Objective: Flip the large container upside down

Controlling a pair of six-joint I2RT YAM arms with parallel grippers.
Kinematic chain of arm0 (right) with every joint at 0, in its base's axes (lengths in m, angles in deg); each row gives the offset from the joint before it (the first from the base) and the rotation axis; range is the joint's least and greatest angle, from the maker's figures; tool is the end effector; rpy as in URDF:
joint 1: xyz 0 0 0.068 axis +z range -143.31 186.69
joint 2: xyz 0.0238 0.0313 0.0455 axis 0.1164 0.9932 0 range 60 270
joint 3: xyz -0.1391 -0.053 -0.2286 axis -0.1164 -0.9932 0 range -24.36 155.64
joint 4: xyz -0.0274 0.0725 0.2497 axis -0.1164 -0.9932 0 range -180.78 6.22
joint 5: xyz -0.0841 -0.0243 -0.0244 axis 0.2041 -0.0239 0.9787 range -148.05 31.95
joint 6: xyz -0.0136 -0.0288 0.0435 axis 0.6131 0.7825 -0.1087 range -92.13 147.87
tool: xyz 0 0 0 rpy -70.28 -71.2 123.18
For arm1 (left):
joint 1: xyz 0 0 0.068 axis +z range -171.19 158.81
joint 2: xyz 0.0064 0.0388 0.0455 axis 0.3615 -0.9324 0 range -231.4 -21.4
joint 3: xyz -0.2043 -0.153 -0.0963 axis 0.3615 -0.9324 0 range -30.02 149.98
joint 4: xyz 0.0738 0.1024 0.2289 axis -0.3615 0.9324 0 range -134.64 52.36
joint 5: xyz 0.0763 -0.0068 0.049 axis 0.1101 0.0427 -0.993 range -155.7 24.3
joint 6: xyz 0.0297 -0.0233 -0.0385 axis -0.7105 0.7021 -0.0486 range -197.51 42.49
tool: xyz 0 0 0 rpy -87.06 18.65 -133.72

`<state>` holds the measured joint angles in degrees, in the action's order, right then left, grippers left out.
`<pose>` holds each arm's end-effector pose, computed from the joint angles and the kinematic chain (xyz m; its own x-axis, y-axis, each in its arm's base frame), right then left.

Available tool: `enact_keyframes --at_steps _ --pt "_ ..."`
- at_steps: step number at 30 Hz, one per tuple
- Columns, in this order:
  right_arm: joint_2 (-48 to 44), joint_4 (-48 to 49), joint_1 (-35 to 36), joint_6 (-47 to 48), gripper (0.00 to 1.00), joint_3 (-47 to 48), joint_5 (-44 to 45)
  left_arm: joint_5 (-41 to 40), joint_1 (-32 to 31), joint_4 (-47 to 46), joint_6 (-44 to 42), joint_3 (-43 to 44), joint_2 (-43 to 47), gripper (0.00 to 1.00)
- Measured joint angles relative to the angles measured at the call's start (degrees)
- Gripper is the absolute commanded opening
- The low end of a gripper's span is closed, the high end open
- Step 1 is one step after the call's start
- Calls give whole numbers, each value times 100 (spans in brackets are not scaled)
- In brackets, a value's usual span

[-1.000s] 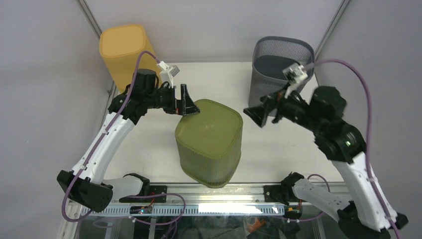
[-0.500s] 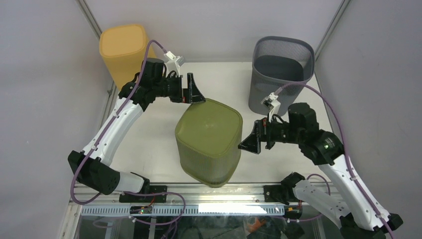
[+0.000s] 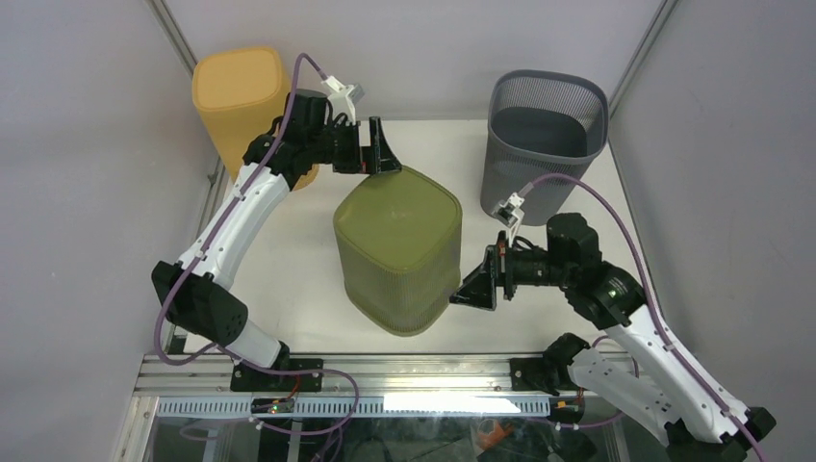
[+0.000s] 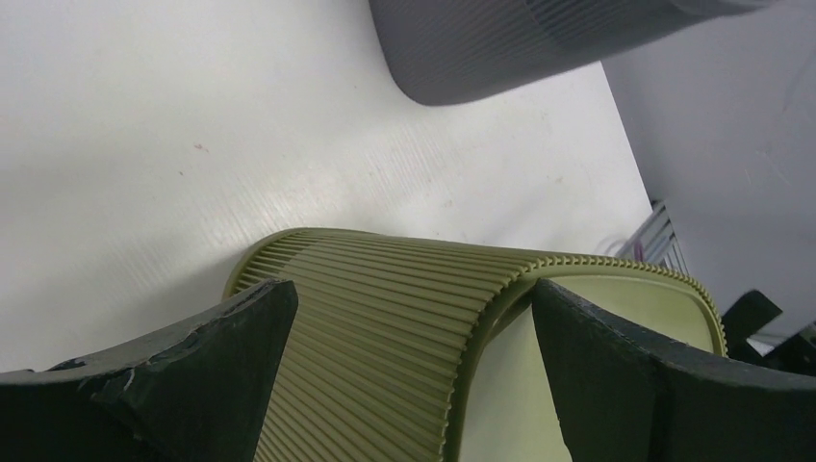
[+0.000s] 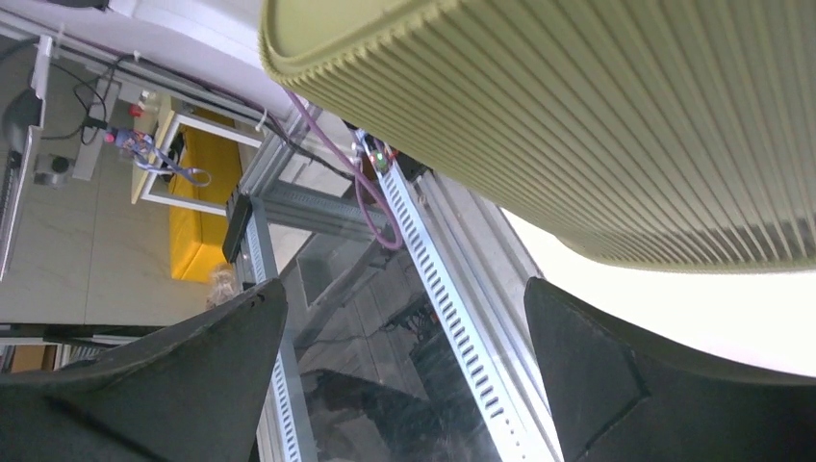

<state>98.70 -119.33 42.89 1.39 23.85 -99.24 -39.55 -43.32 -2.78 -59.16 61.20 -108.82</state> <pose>0.0961 0.0993 0.3340 -0.7281 -0.1171 -0.6753 -0.6673 0.3464 0.6594 0.3016 -0.1397 0.3881 -0.7497 -0.0003 -0.6618 0.4462 0.7383 -0.5058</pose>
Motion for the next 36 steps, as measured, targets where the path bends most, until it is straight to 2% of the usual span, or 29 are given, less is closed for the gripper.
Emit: enact_keyframes --at_steps 5,9,13,17,24,29,36 --pt "793 1366 208 -413 98 -166 46 -184 79 11 -103 673 -579 99" --pt "1620 2653 468 -815 98 -415 302 -385 125 66 -114 1600 -1246 99" --pt "2194 3724 581 -1128 98 -483 824 -798 111 197 -125 2844 -1698 99" --pt "2699 4542 608 -1368 98 -448 1805 -1408 72 46 -151 3707 -1596 99" --pt "3709 5320 846 -1606 97 -83 3014 -1727 74 -503 -142 3563 -501 99" --pt "4524 5442 1056 -1740 97 658 3161 -1722 72 -743 -111 2802 540 99" --pt "4594 5792 1919 -1714 97 669 3187 -2118 72 -577 -76 1561 1703 99"
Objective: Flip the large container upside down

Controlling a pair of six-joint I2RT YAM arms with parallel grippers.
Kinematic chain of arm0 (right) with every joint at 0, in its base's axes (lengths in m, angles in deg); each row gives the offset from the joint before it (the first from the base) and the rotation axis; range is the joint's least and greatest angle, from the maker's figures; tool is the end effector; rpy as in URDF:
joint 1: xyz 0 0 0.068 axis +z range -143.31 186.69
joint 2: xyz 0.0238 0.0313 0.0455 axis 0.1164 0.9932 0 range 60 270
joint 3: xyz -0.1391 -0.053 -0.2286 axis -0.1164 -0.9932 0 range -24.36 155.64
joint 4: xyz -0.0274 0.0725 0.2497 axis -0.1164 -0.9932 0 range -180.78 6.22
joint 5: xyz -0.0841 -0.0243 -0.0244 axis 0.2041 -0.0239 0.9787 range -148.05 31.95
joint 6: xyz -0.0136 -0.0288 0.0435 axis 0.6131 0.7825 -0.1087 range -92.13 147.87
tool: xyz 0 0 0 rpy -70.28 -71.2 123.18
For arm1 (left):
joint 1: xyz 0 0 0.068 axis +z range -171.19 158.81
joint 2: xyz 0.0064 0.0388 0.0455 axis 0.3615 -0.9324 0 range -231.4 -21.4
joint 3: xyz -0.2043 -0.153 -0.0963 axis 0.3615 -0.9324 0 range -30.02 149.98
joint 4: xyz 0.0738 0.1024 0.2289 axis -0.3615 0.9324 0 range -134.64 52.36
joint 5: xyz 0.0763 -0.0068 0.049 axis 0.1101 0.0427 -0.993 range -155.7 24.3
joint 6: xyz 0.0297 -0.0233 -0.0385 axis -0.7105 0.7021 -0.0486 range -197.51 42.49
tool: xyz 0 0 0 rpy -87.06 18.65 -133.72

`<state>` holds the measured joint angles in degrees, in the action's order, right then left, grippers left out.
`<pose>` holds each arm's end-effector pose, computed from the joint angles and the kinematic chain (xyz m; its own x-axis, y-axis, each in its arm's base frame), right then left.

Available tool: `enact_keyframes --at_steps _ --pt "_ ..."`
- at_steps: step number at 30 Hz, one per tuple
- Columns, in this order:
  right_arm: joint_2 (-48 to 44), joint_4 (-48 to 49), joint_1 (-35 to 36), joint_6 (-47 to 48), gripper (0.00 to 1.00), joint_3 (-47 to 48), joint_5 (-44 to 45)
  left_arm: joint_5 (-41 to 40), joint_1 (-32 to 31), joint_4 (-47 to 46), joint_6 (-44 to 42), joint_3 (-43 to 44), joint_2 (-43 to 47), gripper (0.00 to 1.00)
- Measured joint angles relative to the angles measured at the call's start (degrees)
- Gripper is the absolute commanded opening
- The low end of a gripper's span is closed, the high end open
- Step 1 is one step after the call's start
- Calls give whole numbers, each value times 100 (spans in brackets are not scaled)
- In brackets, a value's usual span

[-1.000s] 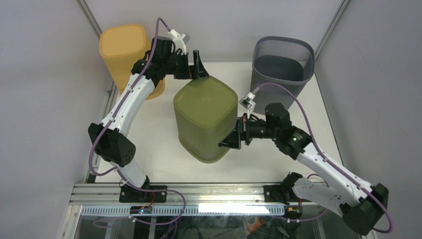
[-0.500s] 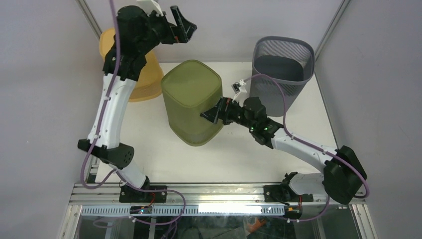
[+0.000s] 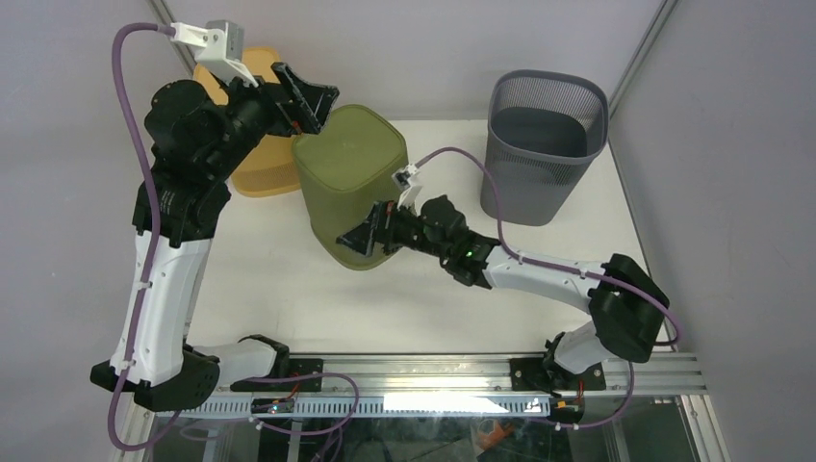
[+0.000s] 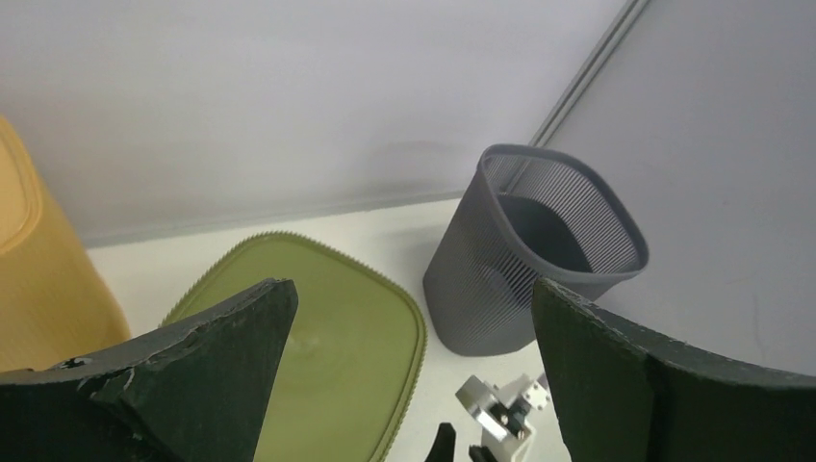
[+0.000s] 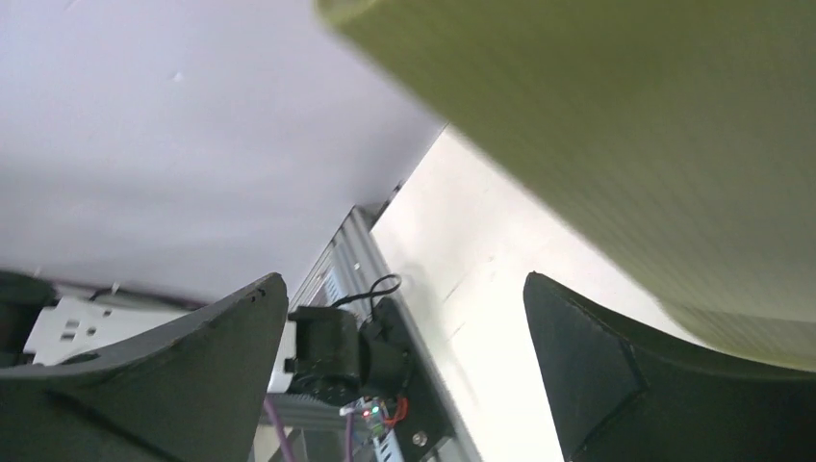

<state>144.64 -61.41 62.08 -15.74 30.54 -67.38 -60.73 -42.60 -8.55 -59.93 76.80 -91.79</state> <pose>0.1918 0.2881 0.2929 -0.6759 0.2189 -0.7037 -0.6039 0.3828 0.6991 0.1872 -0.0768 0.5566 -0.1289 -0.2727 -0.9534 0.4252 0.8534 -0.3016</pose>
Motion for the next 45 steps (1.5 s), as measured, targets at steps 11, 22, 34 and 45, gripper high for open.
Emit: enact_keyframes --at_steps 11,22,34,45 --pt "1751 105 745 221 97 1233 118 -415 0 472 61 -365 -48 99" --pt "2905 -1172 -282 284 98 3359 1921 -614 0 605 105 -531 11 99" --pt "2 -2557 -321 2194 99 2164 3080 -962 280 984 651 -1609 133 99" --pt "-710 -5772 -1818 3211 99 4656 3838 402 719 63 483 -2273 -1019 99"
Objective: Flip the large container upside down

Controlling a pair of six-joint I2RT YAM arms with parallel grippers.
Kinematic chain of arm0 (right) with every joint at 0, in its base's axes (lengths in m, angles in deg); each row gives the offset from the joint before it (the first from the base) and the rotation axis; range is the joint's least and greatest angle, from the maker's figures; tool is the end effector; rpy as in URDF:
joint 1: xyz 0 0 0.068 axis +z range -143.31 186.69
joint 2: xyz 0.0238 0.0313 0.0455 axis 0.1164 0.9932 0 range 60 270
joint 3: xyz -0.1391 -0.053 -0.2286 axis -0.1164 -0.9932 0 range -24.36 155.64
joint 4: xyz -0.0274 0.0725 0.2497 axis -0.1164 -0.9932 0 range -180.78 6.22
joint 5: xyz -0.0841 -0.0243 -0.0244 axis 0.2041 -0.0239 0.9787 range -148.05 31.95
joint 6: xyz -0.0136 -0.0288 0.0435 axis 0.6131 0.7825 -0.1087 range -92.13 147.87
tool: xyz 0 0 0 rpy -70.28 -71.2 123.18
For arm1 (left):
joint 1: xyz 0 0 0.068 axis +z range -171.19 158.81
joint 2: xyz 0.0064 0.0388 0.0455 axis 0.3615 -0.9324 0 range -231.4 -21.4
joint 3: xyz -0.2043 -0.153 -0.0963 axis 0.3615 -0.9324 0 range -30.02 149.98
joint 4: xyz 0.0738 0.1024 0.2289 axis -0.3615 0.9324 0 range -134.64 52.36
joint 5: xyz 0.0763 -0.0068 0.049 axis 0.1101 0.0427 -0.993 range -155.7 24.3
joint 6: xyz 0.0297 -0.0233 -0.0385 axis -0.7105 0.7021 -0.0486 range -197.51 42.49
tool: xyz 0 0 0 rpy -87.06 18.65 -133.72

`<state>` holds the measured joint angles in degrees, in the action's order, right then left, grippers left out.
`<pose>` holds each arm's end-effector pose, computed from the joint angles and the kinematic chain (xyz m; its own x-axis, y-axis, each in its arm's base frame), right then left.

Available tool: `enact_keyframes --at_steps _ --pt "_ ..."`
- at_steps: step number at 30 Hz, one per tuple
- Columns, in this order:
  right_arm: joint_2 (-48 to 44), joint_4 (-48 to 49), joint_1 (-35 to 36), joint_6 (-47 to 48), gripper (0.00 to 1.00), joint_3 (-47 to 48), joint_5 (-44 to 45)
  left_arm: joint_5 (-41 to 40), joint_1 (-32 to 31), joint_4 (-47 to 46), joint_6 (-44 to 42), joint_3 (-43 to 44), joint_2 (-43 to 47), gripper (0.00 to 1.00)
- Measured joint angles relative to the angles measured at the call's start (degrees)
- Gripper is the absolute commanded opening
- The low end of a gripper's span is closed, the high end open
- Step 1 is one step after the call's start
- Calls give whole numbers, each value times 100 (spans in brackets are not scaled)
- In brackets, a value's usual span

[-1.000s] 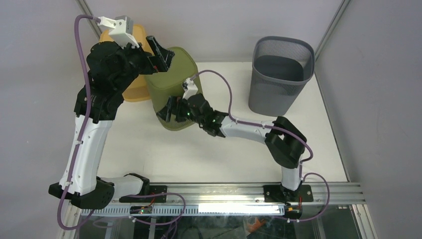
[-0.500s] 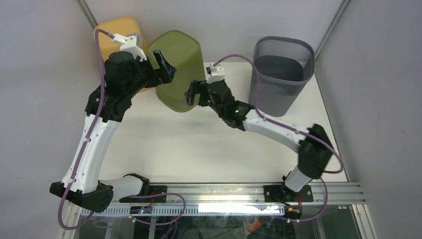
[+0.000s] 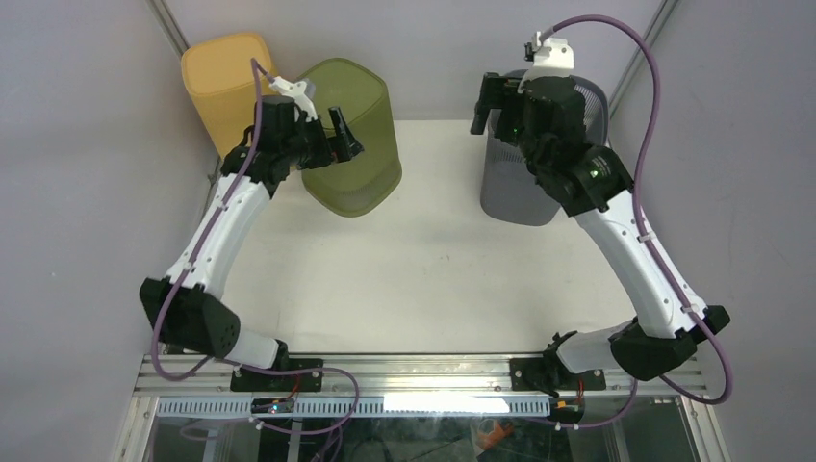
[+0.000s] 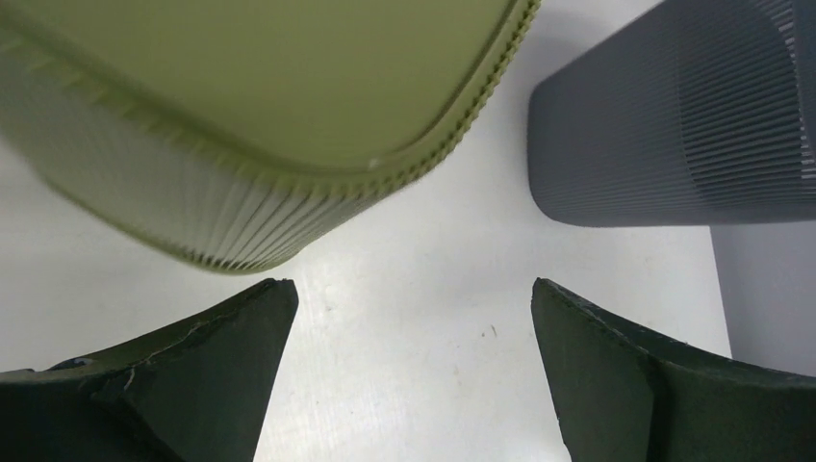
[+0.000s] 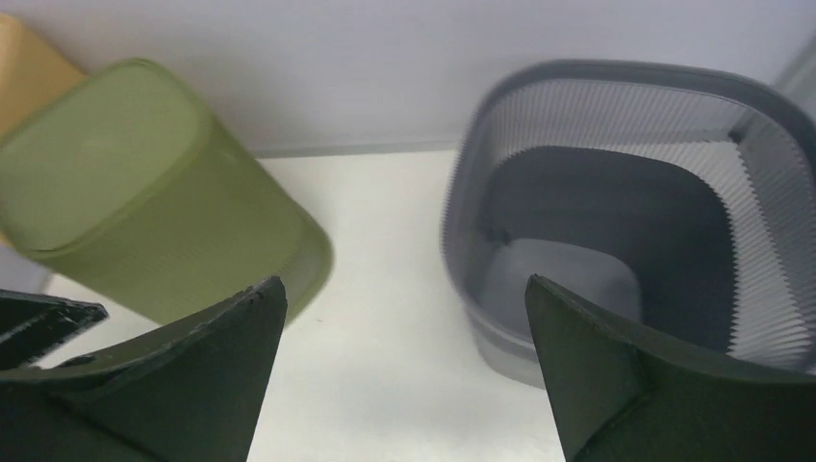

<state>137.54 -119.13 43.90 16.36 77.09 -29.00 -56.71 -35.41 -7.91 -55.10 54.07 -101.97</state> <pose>0.2221 0.1469 0.5045 -0.1846 0.0789 -0.9796 -0.1151 0.9882 0.1012 0.2980 -0.0814 0.3891 -0.6316 -0.2284 -0.7408 0.1390 0.9067 -0.3981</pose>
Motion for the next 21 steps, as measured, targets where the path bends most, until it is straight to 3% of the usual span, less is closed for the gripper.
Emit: enact_keyframes --at_steps 6,12,21 --pt "426 -1019 -568 376 95 525 -306 981 -48 -684 -28 400 -1207 99" --pt "866 -1545 -811 787 93 667 -922 1200 -575 -1071 -35 1121 -2039 99" --pt "1880 -1952 -1113 979 77 1545 -1062 1696 -1322 -1368 -35 1394 -1947 99"
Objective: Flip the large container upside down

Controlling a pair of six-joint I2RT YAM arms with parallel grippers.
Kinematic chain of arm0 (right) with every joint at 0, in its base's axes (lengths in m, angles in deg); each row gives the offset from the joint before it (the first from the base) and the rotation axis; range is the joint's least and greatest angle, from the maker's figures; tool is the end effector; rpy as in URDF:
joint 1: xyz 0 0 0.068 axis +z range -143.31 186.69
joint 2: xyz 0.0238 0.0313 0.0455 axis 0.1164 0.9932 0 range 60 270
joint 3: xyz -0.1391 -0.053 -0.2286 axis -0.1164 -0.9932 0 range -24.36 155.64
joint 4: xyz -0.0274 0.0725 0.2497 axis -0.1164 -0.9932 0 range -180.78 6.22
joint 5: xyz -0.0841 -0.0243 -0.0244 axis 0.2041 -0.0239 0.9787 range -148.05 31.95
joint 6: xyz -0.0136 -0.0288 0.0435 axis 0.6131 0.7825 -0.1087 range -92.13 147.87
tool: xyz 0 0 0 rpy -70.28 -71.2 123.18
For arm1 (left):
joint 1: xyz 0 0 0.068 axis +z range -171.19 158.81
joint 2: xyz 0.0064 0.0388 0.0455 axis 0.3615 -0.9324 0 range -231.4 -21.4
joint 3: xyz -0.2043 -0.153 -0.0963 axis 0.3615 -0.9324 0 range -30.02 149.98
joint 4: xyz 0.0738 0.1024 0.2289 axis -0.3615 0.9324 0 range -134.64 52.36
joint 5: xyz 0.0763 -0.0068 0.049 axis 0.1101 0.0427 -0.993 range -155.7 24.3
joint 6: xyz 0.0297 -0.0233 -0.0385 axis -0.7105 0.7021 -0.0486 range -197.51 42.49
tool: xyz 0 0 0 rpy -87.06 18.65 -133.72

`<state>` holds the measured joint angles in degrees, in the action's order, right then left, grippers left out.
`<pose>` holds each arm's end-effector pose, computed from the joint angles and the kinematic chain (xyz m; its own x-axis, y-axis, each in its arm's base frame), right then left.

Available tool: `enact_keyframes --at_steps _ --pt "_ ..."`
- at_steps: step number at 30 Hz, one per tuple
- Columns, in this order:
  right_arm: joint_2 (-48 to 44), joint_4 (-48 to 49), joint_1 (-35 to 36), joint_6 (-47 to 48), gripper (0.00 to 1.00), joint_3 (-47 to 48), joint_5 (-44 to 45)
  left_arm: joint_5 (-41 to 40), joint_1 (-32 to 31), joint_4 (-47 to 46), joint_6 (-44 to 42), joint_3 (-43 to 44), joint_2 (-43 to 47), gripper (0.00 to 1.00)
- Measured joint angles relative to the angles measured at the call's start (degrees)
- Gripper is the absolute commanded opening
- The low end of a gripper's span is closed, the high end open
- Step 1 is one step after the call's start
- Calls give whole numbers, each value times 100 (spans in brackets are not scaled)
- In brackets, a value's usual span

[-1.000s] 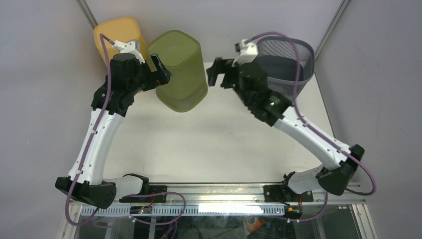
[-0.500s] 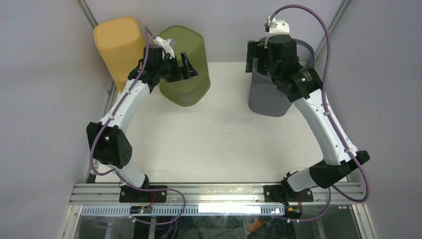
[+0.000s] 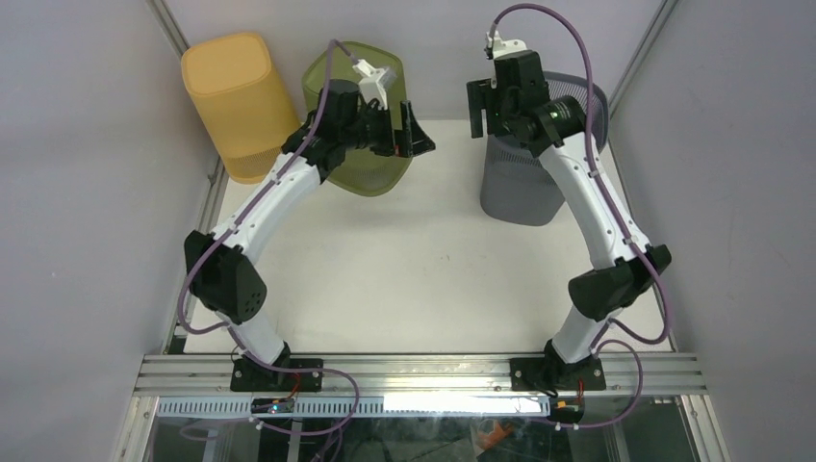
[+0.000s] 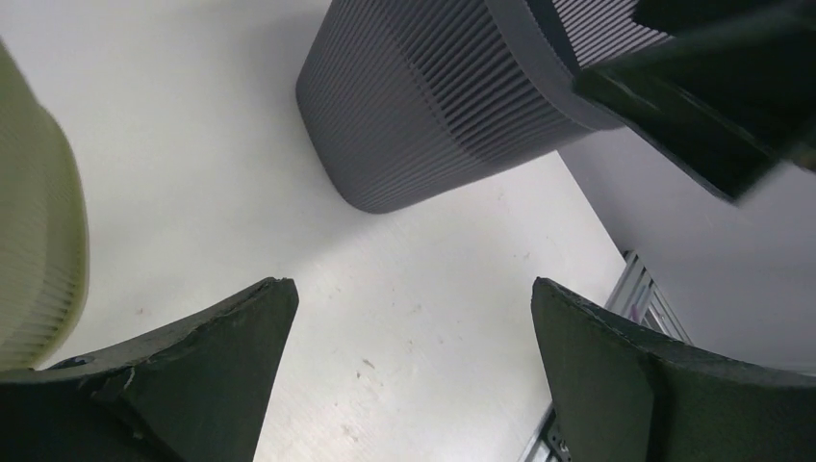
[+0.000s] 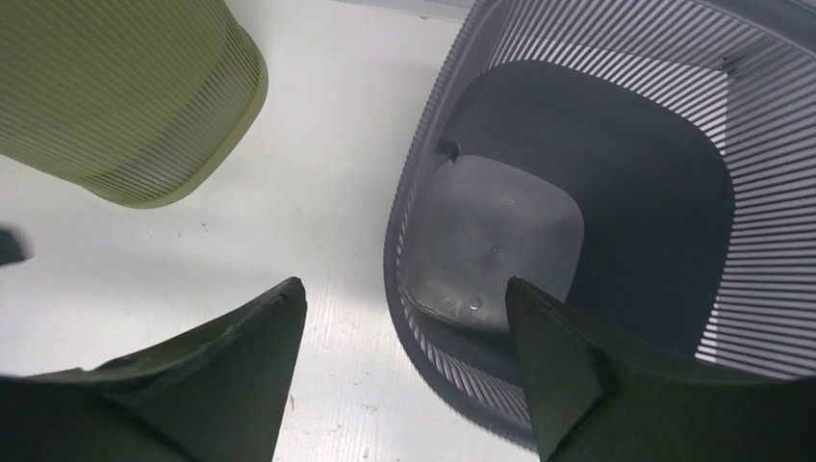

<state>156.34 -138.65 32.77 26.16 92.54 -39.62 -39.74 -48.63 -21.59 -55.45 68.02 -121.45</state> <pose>0.3161 0.1422 0.4573 -0.5114 -0.2188 -0.8310 -0.1673 0.9739 -0.1535 0.3557 -0.2024 0.3800 -0.6362 -0.0502 -0.7699 0.5689 0.6435 -0.5121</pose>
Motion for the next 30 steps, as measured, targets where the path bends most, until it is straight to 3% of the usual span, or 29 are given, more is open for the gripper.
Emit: enact_keyframes --at_steps 7,9,12,17,23,30 --pt "855 -160 -101 223 50 470 -101 -61 129 212 -2 -1335 1779 99" --pt "1040 -223 -122 271 38 505 -118 -138 127 256 2 -1652 2323 99" --pt "1233 -289 -144 358 0 570 -160 -208 129 297 52 -2081 3036 99" --pt "1270 -636 -177 293 0 850 -452 -326 219 509 127 -2352 3438 99" --pt "883 -782 -177 -92 0 962 -1604 -315 745 798 131 -2354 3403 99" --pt "-817 -129 -170 -1115 0 -686 -3412 -50 1458 999 131 -2365 3403 99"
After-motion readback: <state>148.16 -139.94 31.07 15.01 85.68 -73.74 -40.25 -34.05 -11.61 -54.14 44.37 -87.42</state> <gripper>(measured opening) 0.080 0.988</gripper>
